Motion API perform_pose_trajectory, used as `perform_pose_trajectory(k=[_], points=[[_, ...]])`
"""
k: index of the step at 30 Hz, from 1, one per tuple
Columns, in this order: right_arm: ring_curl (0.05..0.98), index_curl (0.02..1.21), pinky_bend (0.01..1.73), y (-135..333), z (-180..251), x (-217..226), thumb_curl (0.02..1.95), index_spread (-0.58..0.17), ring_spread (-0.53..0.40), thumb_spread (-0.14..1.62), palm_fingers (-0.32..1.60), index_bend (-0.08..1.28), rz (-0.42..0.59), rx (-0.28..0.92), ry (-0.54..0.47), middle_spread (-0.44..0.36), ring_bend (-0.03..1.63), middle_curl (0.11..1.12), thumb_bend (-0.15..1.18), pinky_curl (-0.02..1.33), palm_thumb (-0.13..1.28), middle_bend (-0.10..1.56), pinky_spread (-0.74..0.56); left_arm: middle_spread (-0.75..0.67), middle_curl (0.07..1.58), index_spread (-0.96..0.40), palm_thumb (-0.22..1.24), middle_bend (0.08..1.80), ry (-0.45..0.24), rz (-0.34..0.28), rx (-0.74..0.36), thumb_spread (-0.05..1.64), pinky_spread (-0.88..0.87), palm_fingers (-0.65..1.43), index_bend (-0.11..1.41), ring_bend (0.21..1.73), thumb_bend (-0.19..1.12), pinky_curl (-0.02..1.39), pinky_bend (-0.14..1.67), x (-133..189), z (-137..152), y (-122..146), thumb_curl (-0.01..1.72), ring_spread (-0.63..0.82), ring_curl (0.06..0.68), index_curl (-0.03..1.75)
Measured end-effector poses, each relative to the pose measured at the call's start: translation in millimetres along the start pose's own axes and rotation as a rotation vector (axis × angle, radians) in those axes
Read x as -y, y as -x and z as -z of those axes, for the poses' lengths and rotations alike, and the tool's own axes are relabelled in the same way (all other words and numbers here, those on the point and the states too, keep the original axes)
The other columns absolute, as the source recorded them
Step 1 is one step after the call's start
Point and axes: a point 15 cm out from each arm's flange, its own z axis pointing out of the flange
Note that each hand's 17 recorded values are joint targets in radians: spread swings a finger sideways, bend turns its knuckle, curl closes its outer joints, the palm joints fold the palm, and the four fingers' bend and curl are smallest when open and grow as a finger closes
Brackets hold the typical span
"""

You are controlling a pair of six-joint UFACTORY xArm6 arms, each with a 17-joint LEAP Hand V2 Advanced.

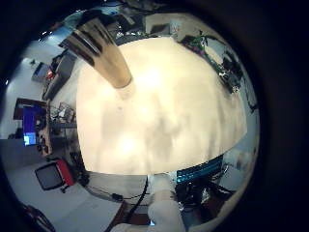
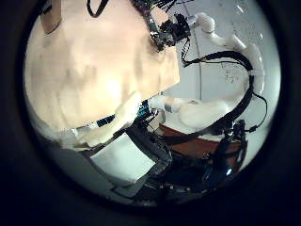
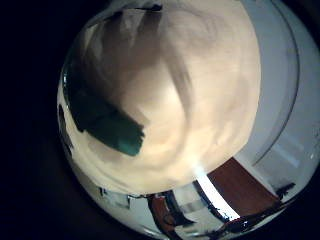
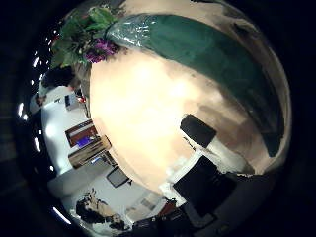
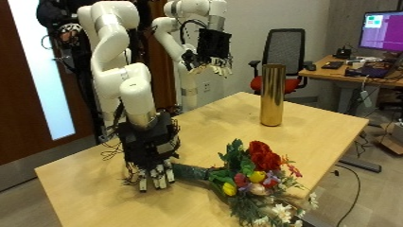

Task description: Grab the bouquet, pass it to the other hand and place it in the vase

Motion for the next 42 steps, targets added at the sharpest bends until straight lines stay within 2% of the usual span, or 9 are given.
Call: perform_pose_trajectory(k=[12, 16, 23, 28, 32, 36, 38, 40, 42], points=[[0.184, 0.30, 0.52, 1.4, -2.9, 13.5, 0.41, -0.069, 0.024, 1.02, 0.34, 0.18, 0.001, 0.000, 0.010, 0.113, 0.84, 0.38, -0.02, 0.19, 0.69, 0.52, 0.20, 0.14, 0.38, 0.11, 0.49, 0.27, -0.001, 0.012, 0.002, 0.95, 0.49, 0.29, 0.19, 0.40, -0.03, 0.21, 0.18, -0.3, -0.1, 1.9, 0.32, 0.47, 0.174, 0.42], [0.186, 0.32, 0.49, 1.8, -2.6, 13.0, 0.42, -0.085, -0.002, 1.01, 0.40, 0.19, 0.003, -0.002, 0.011, 0.084, 0.86, 0.38, -0.02, 0.18, 0.71, 0.54, 0.18, 0.14, 0.38, 0.11, 0.49, 0.27, 0.006, 0.014, 0.003, 0.94, 0.49, 0.29, 0.19, 0.40, -0.03, 0.21, 0.18, -2.4, -1.6, 3.5, 0.32, 0.47, 0.174, 0.42], [0.196, 0.38, 0.47, -1.5, -1.3, 16.5, 0.43, -0.164, -0.115, 0.99, 0.63, 0.23, 0.004, -0.009, 0.010, -0.009, 0.92, 0.41, -0.02, 0.13, 0.76, 0.61, 0.09, 0.14, 0.38, 0.11, 0.49, 0.27, 0.001, 0.015, 0.001, 0.94, 0.49, 0.29, 0.19, 0.40, -0.03, 0.21, 0.18, -1.3, -0.9, 2.8, 0.32, 0.47, 0.171, 0.43], [0.202, 0.41, 0.50, 0.8, 2.3, 12.4, 0.44, -0.183, -0.139, 0.98, 0.63, 0.23, 0.010, -0.017, 0.076, -0.032, 0.93, 0.43, -0.03, 0.11, 0.76, 0.62, 0.06, 0.14, 0.38, 0.11, 0.50, 0.27, 0.002, 0.015, 0.002, 0.94, 0.49, 0.29, 0.19, 0.40, -0.03, 0.21, 0.18, -1.2, -1.4, 2.9, 0.33, 0.47, 0.173, 0.42], [0.200, 0.43, 0.52, 0.0, 6.4, 16.2, 0.45, -0.190, -0.147, 0.97, 0.60, 0.23, 0.019, -0.032, 0.077, -0.028, 0.93, 0.43, -0.02, 0.09, 0.77, 0.61, 0.03, 0.14, 0.38, 0.11, 0.50, 0.27, 0.003, 0.013, 0.002, 0.93, 0.49, 0.29, 0.19, 0.40, -0.03, 0.21, 0.18, -1.5, -1.5, 3.0, 0.32, 0.47, 0.173, 0.42], [0.227, 0.46, 0.62, -2.6, 7.1, 13.5, 0.46, -0.250, -0.213, 0.95, 0.91, 0.24, 0.020, -0.038, 0.090, -0.095, 1.00, 0.46, -0.02, 0.07, 0.83, 0.68, -0.12, 0.14, 0.38, 0.11, 0.50, 0.27, 0.002, 0.014, 0.001, 0.93, 0.49, 0.29, 0.19, 0.40, -0.03, 0.21, 0.18, -1.5, -1.4, 3.0, 0.33, 0.47, 0.174, 0.42], [0.233, 0.47, 0.66, -3.6, 7.1, 9.7, 0.47, -0.268, -0.231, 0.94, 0.94, 0.24, 0.020, -0.041, 0.105, -0.115, 1.00, 0.47, -0.02, 0.06, 0.84, 0.67, -0.17, 0.14, 0.38, 0.11, 0.50, 0.27, 0.001, 0.013, 0.001, 0.93, 0.49, 0.29, 0.19, 0.40, -0.03, 0.21, 0.18, -1.1, -1.3, 2.7, 0.33, 0.47, 0.174, 0.42], [0.263, 0.52, 0.83, -2.8, 10.6, 9.6, 0.48, -0.319, -0.266, 0.90, 1.16, 0.28, 0.020, -0.041, 0.107, -0.169, 1.01, 0.49, -0.03, 0.11, 0.85, 0.70, -0.36, 0.14, 0.38, 0.11, 0.50, 0.27, -0.001, 0.012, 0.000, 0.93, 0.49, 0.29, 0.19, 0.40, -0.03, 0.21, 0.18, -0.8, -0.8, 2.2, 0.33, 0.47, 0.174, 0.43], [0.294, 0.55, 0.91, -3.1, 10.7, 9.6, 0.49, -0.349, -0.278, 0.87, 1.19, 0.30, 0.021, -0.042, 0.107, -0.199, 1.04, 0.51, -0.03, 0.14, 0.85, 0.73, -0.45, 0.14, 0.38, 0.11, 0.50, 0.27, -0.001, 0.012, 0.000, 0.93, 0.49, 0.29, 0.19, 0.40, -0.03, 0.21, 0.18, -0.8, -0.7, 2.2, 0.33, 0.47, 0.174, 0.43]])
